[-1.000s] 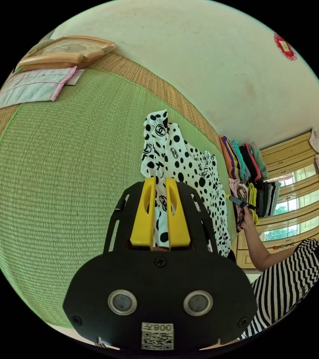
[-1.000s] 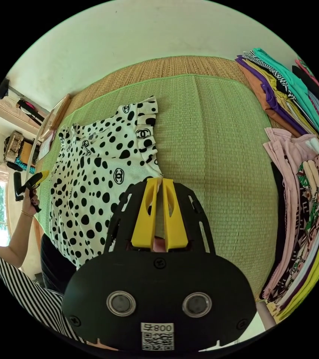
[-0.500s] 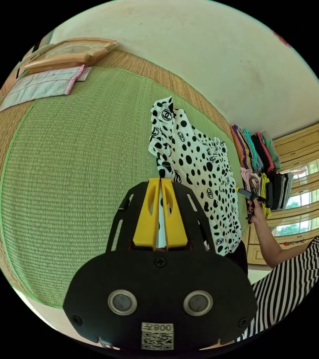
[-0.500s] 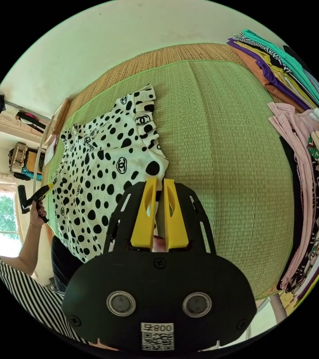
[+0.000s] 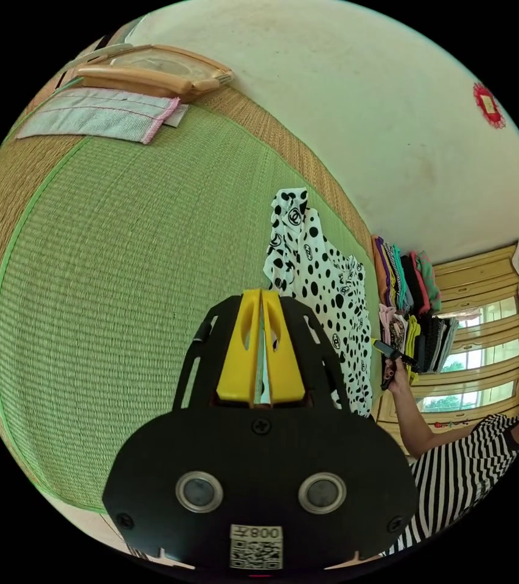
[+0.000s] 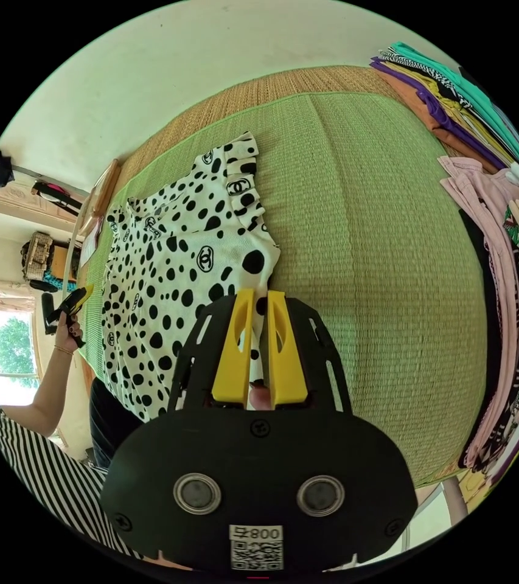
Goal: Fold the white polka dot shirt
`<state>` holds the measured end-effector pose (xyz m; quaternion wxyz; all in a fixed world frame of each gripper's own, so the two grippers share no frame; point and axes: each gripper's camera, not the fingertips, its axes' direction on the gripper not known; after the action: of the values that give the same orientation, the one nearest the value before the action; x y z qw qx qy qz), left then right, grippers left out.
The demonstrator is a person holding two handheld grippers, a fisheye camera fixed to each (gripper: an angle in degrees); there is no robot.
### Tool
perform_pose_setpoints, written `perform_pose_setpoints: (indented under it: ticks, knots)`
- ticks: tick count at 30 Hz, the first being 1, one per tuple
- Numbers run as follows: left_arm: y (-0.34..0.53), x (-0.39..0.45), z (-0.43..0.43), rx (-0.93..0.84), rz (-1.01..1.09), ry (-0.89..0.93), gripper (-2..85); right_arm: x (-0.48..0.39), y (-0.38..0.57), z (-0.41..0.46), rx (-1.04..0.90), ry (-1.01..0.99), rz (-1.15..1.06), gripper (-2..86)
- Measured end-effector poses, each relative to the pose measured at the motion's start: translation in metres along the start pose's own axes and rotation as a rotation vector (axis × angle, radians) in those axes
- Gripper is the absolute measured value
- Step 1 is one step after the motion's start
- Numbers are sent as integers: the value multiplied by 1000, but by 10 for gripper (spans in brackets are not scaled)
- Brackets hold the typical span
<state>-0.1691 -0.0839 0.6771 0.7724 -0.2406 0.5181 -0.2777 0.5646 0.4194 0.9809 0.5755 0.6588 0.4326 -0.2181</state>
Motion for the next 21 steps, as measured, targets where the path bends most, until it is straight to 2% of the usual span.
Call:
perform_pose_setpoints:
  ticks: [3,6,9,13,16,21]
  knots:
    - [0,-4,5,-23,21,106,48,-3,5,-3,11,-11,4,55]
    - [0,3,27,-99,51,64,62,-7,9,-5,14,-14,4,57]
    - [-4,4,42,-133,49,49,28,-9,13,-11,17,-15,0,58]
    - [-11,6,34,-93,67,3,14,-10,18,-20,28,-16,5,61]
    - [-15,4,26,-61,75,-3,30,-14,21,-18,20,-5,0,64]
    - [-16,0,53,-114,52,34,69,-19,22,-14,22,-5,13,67]
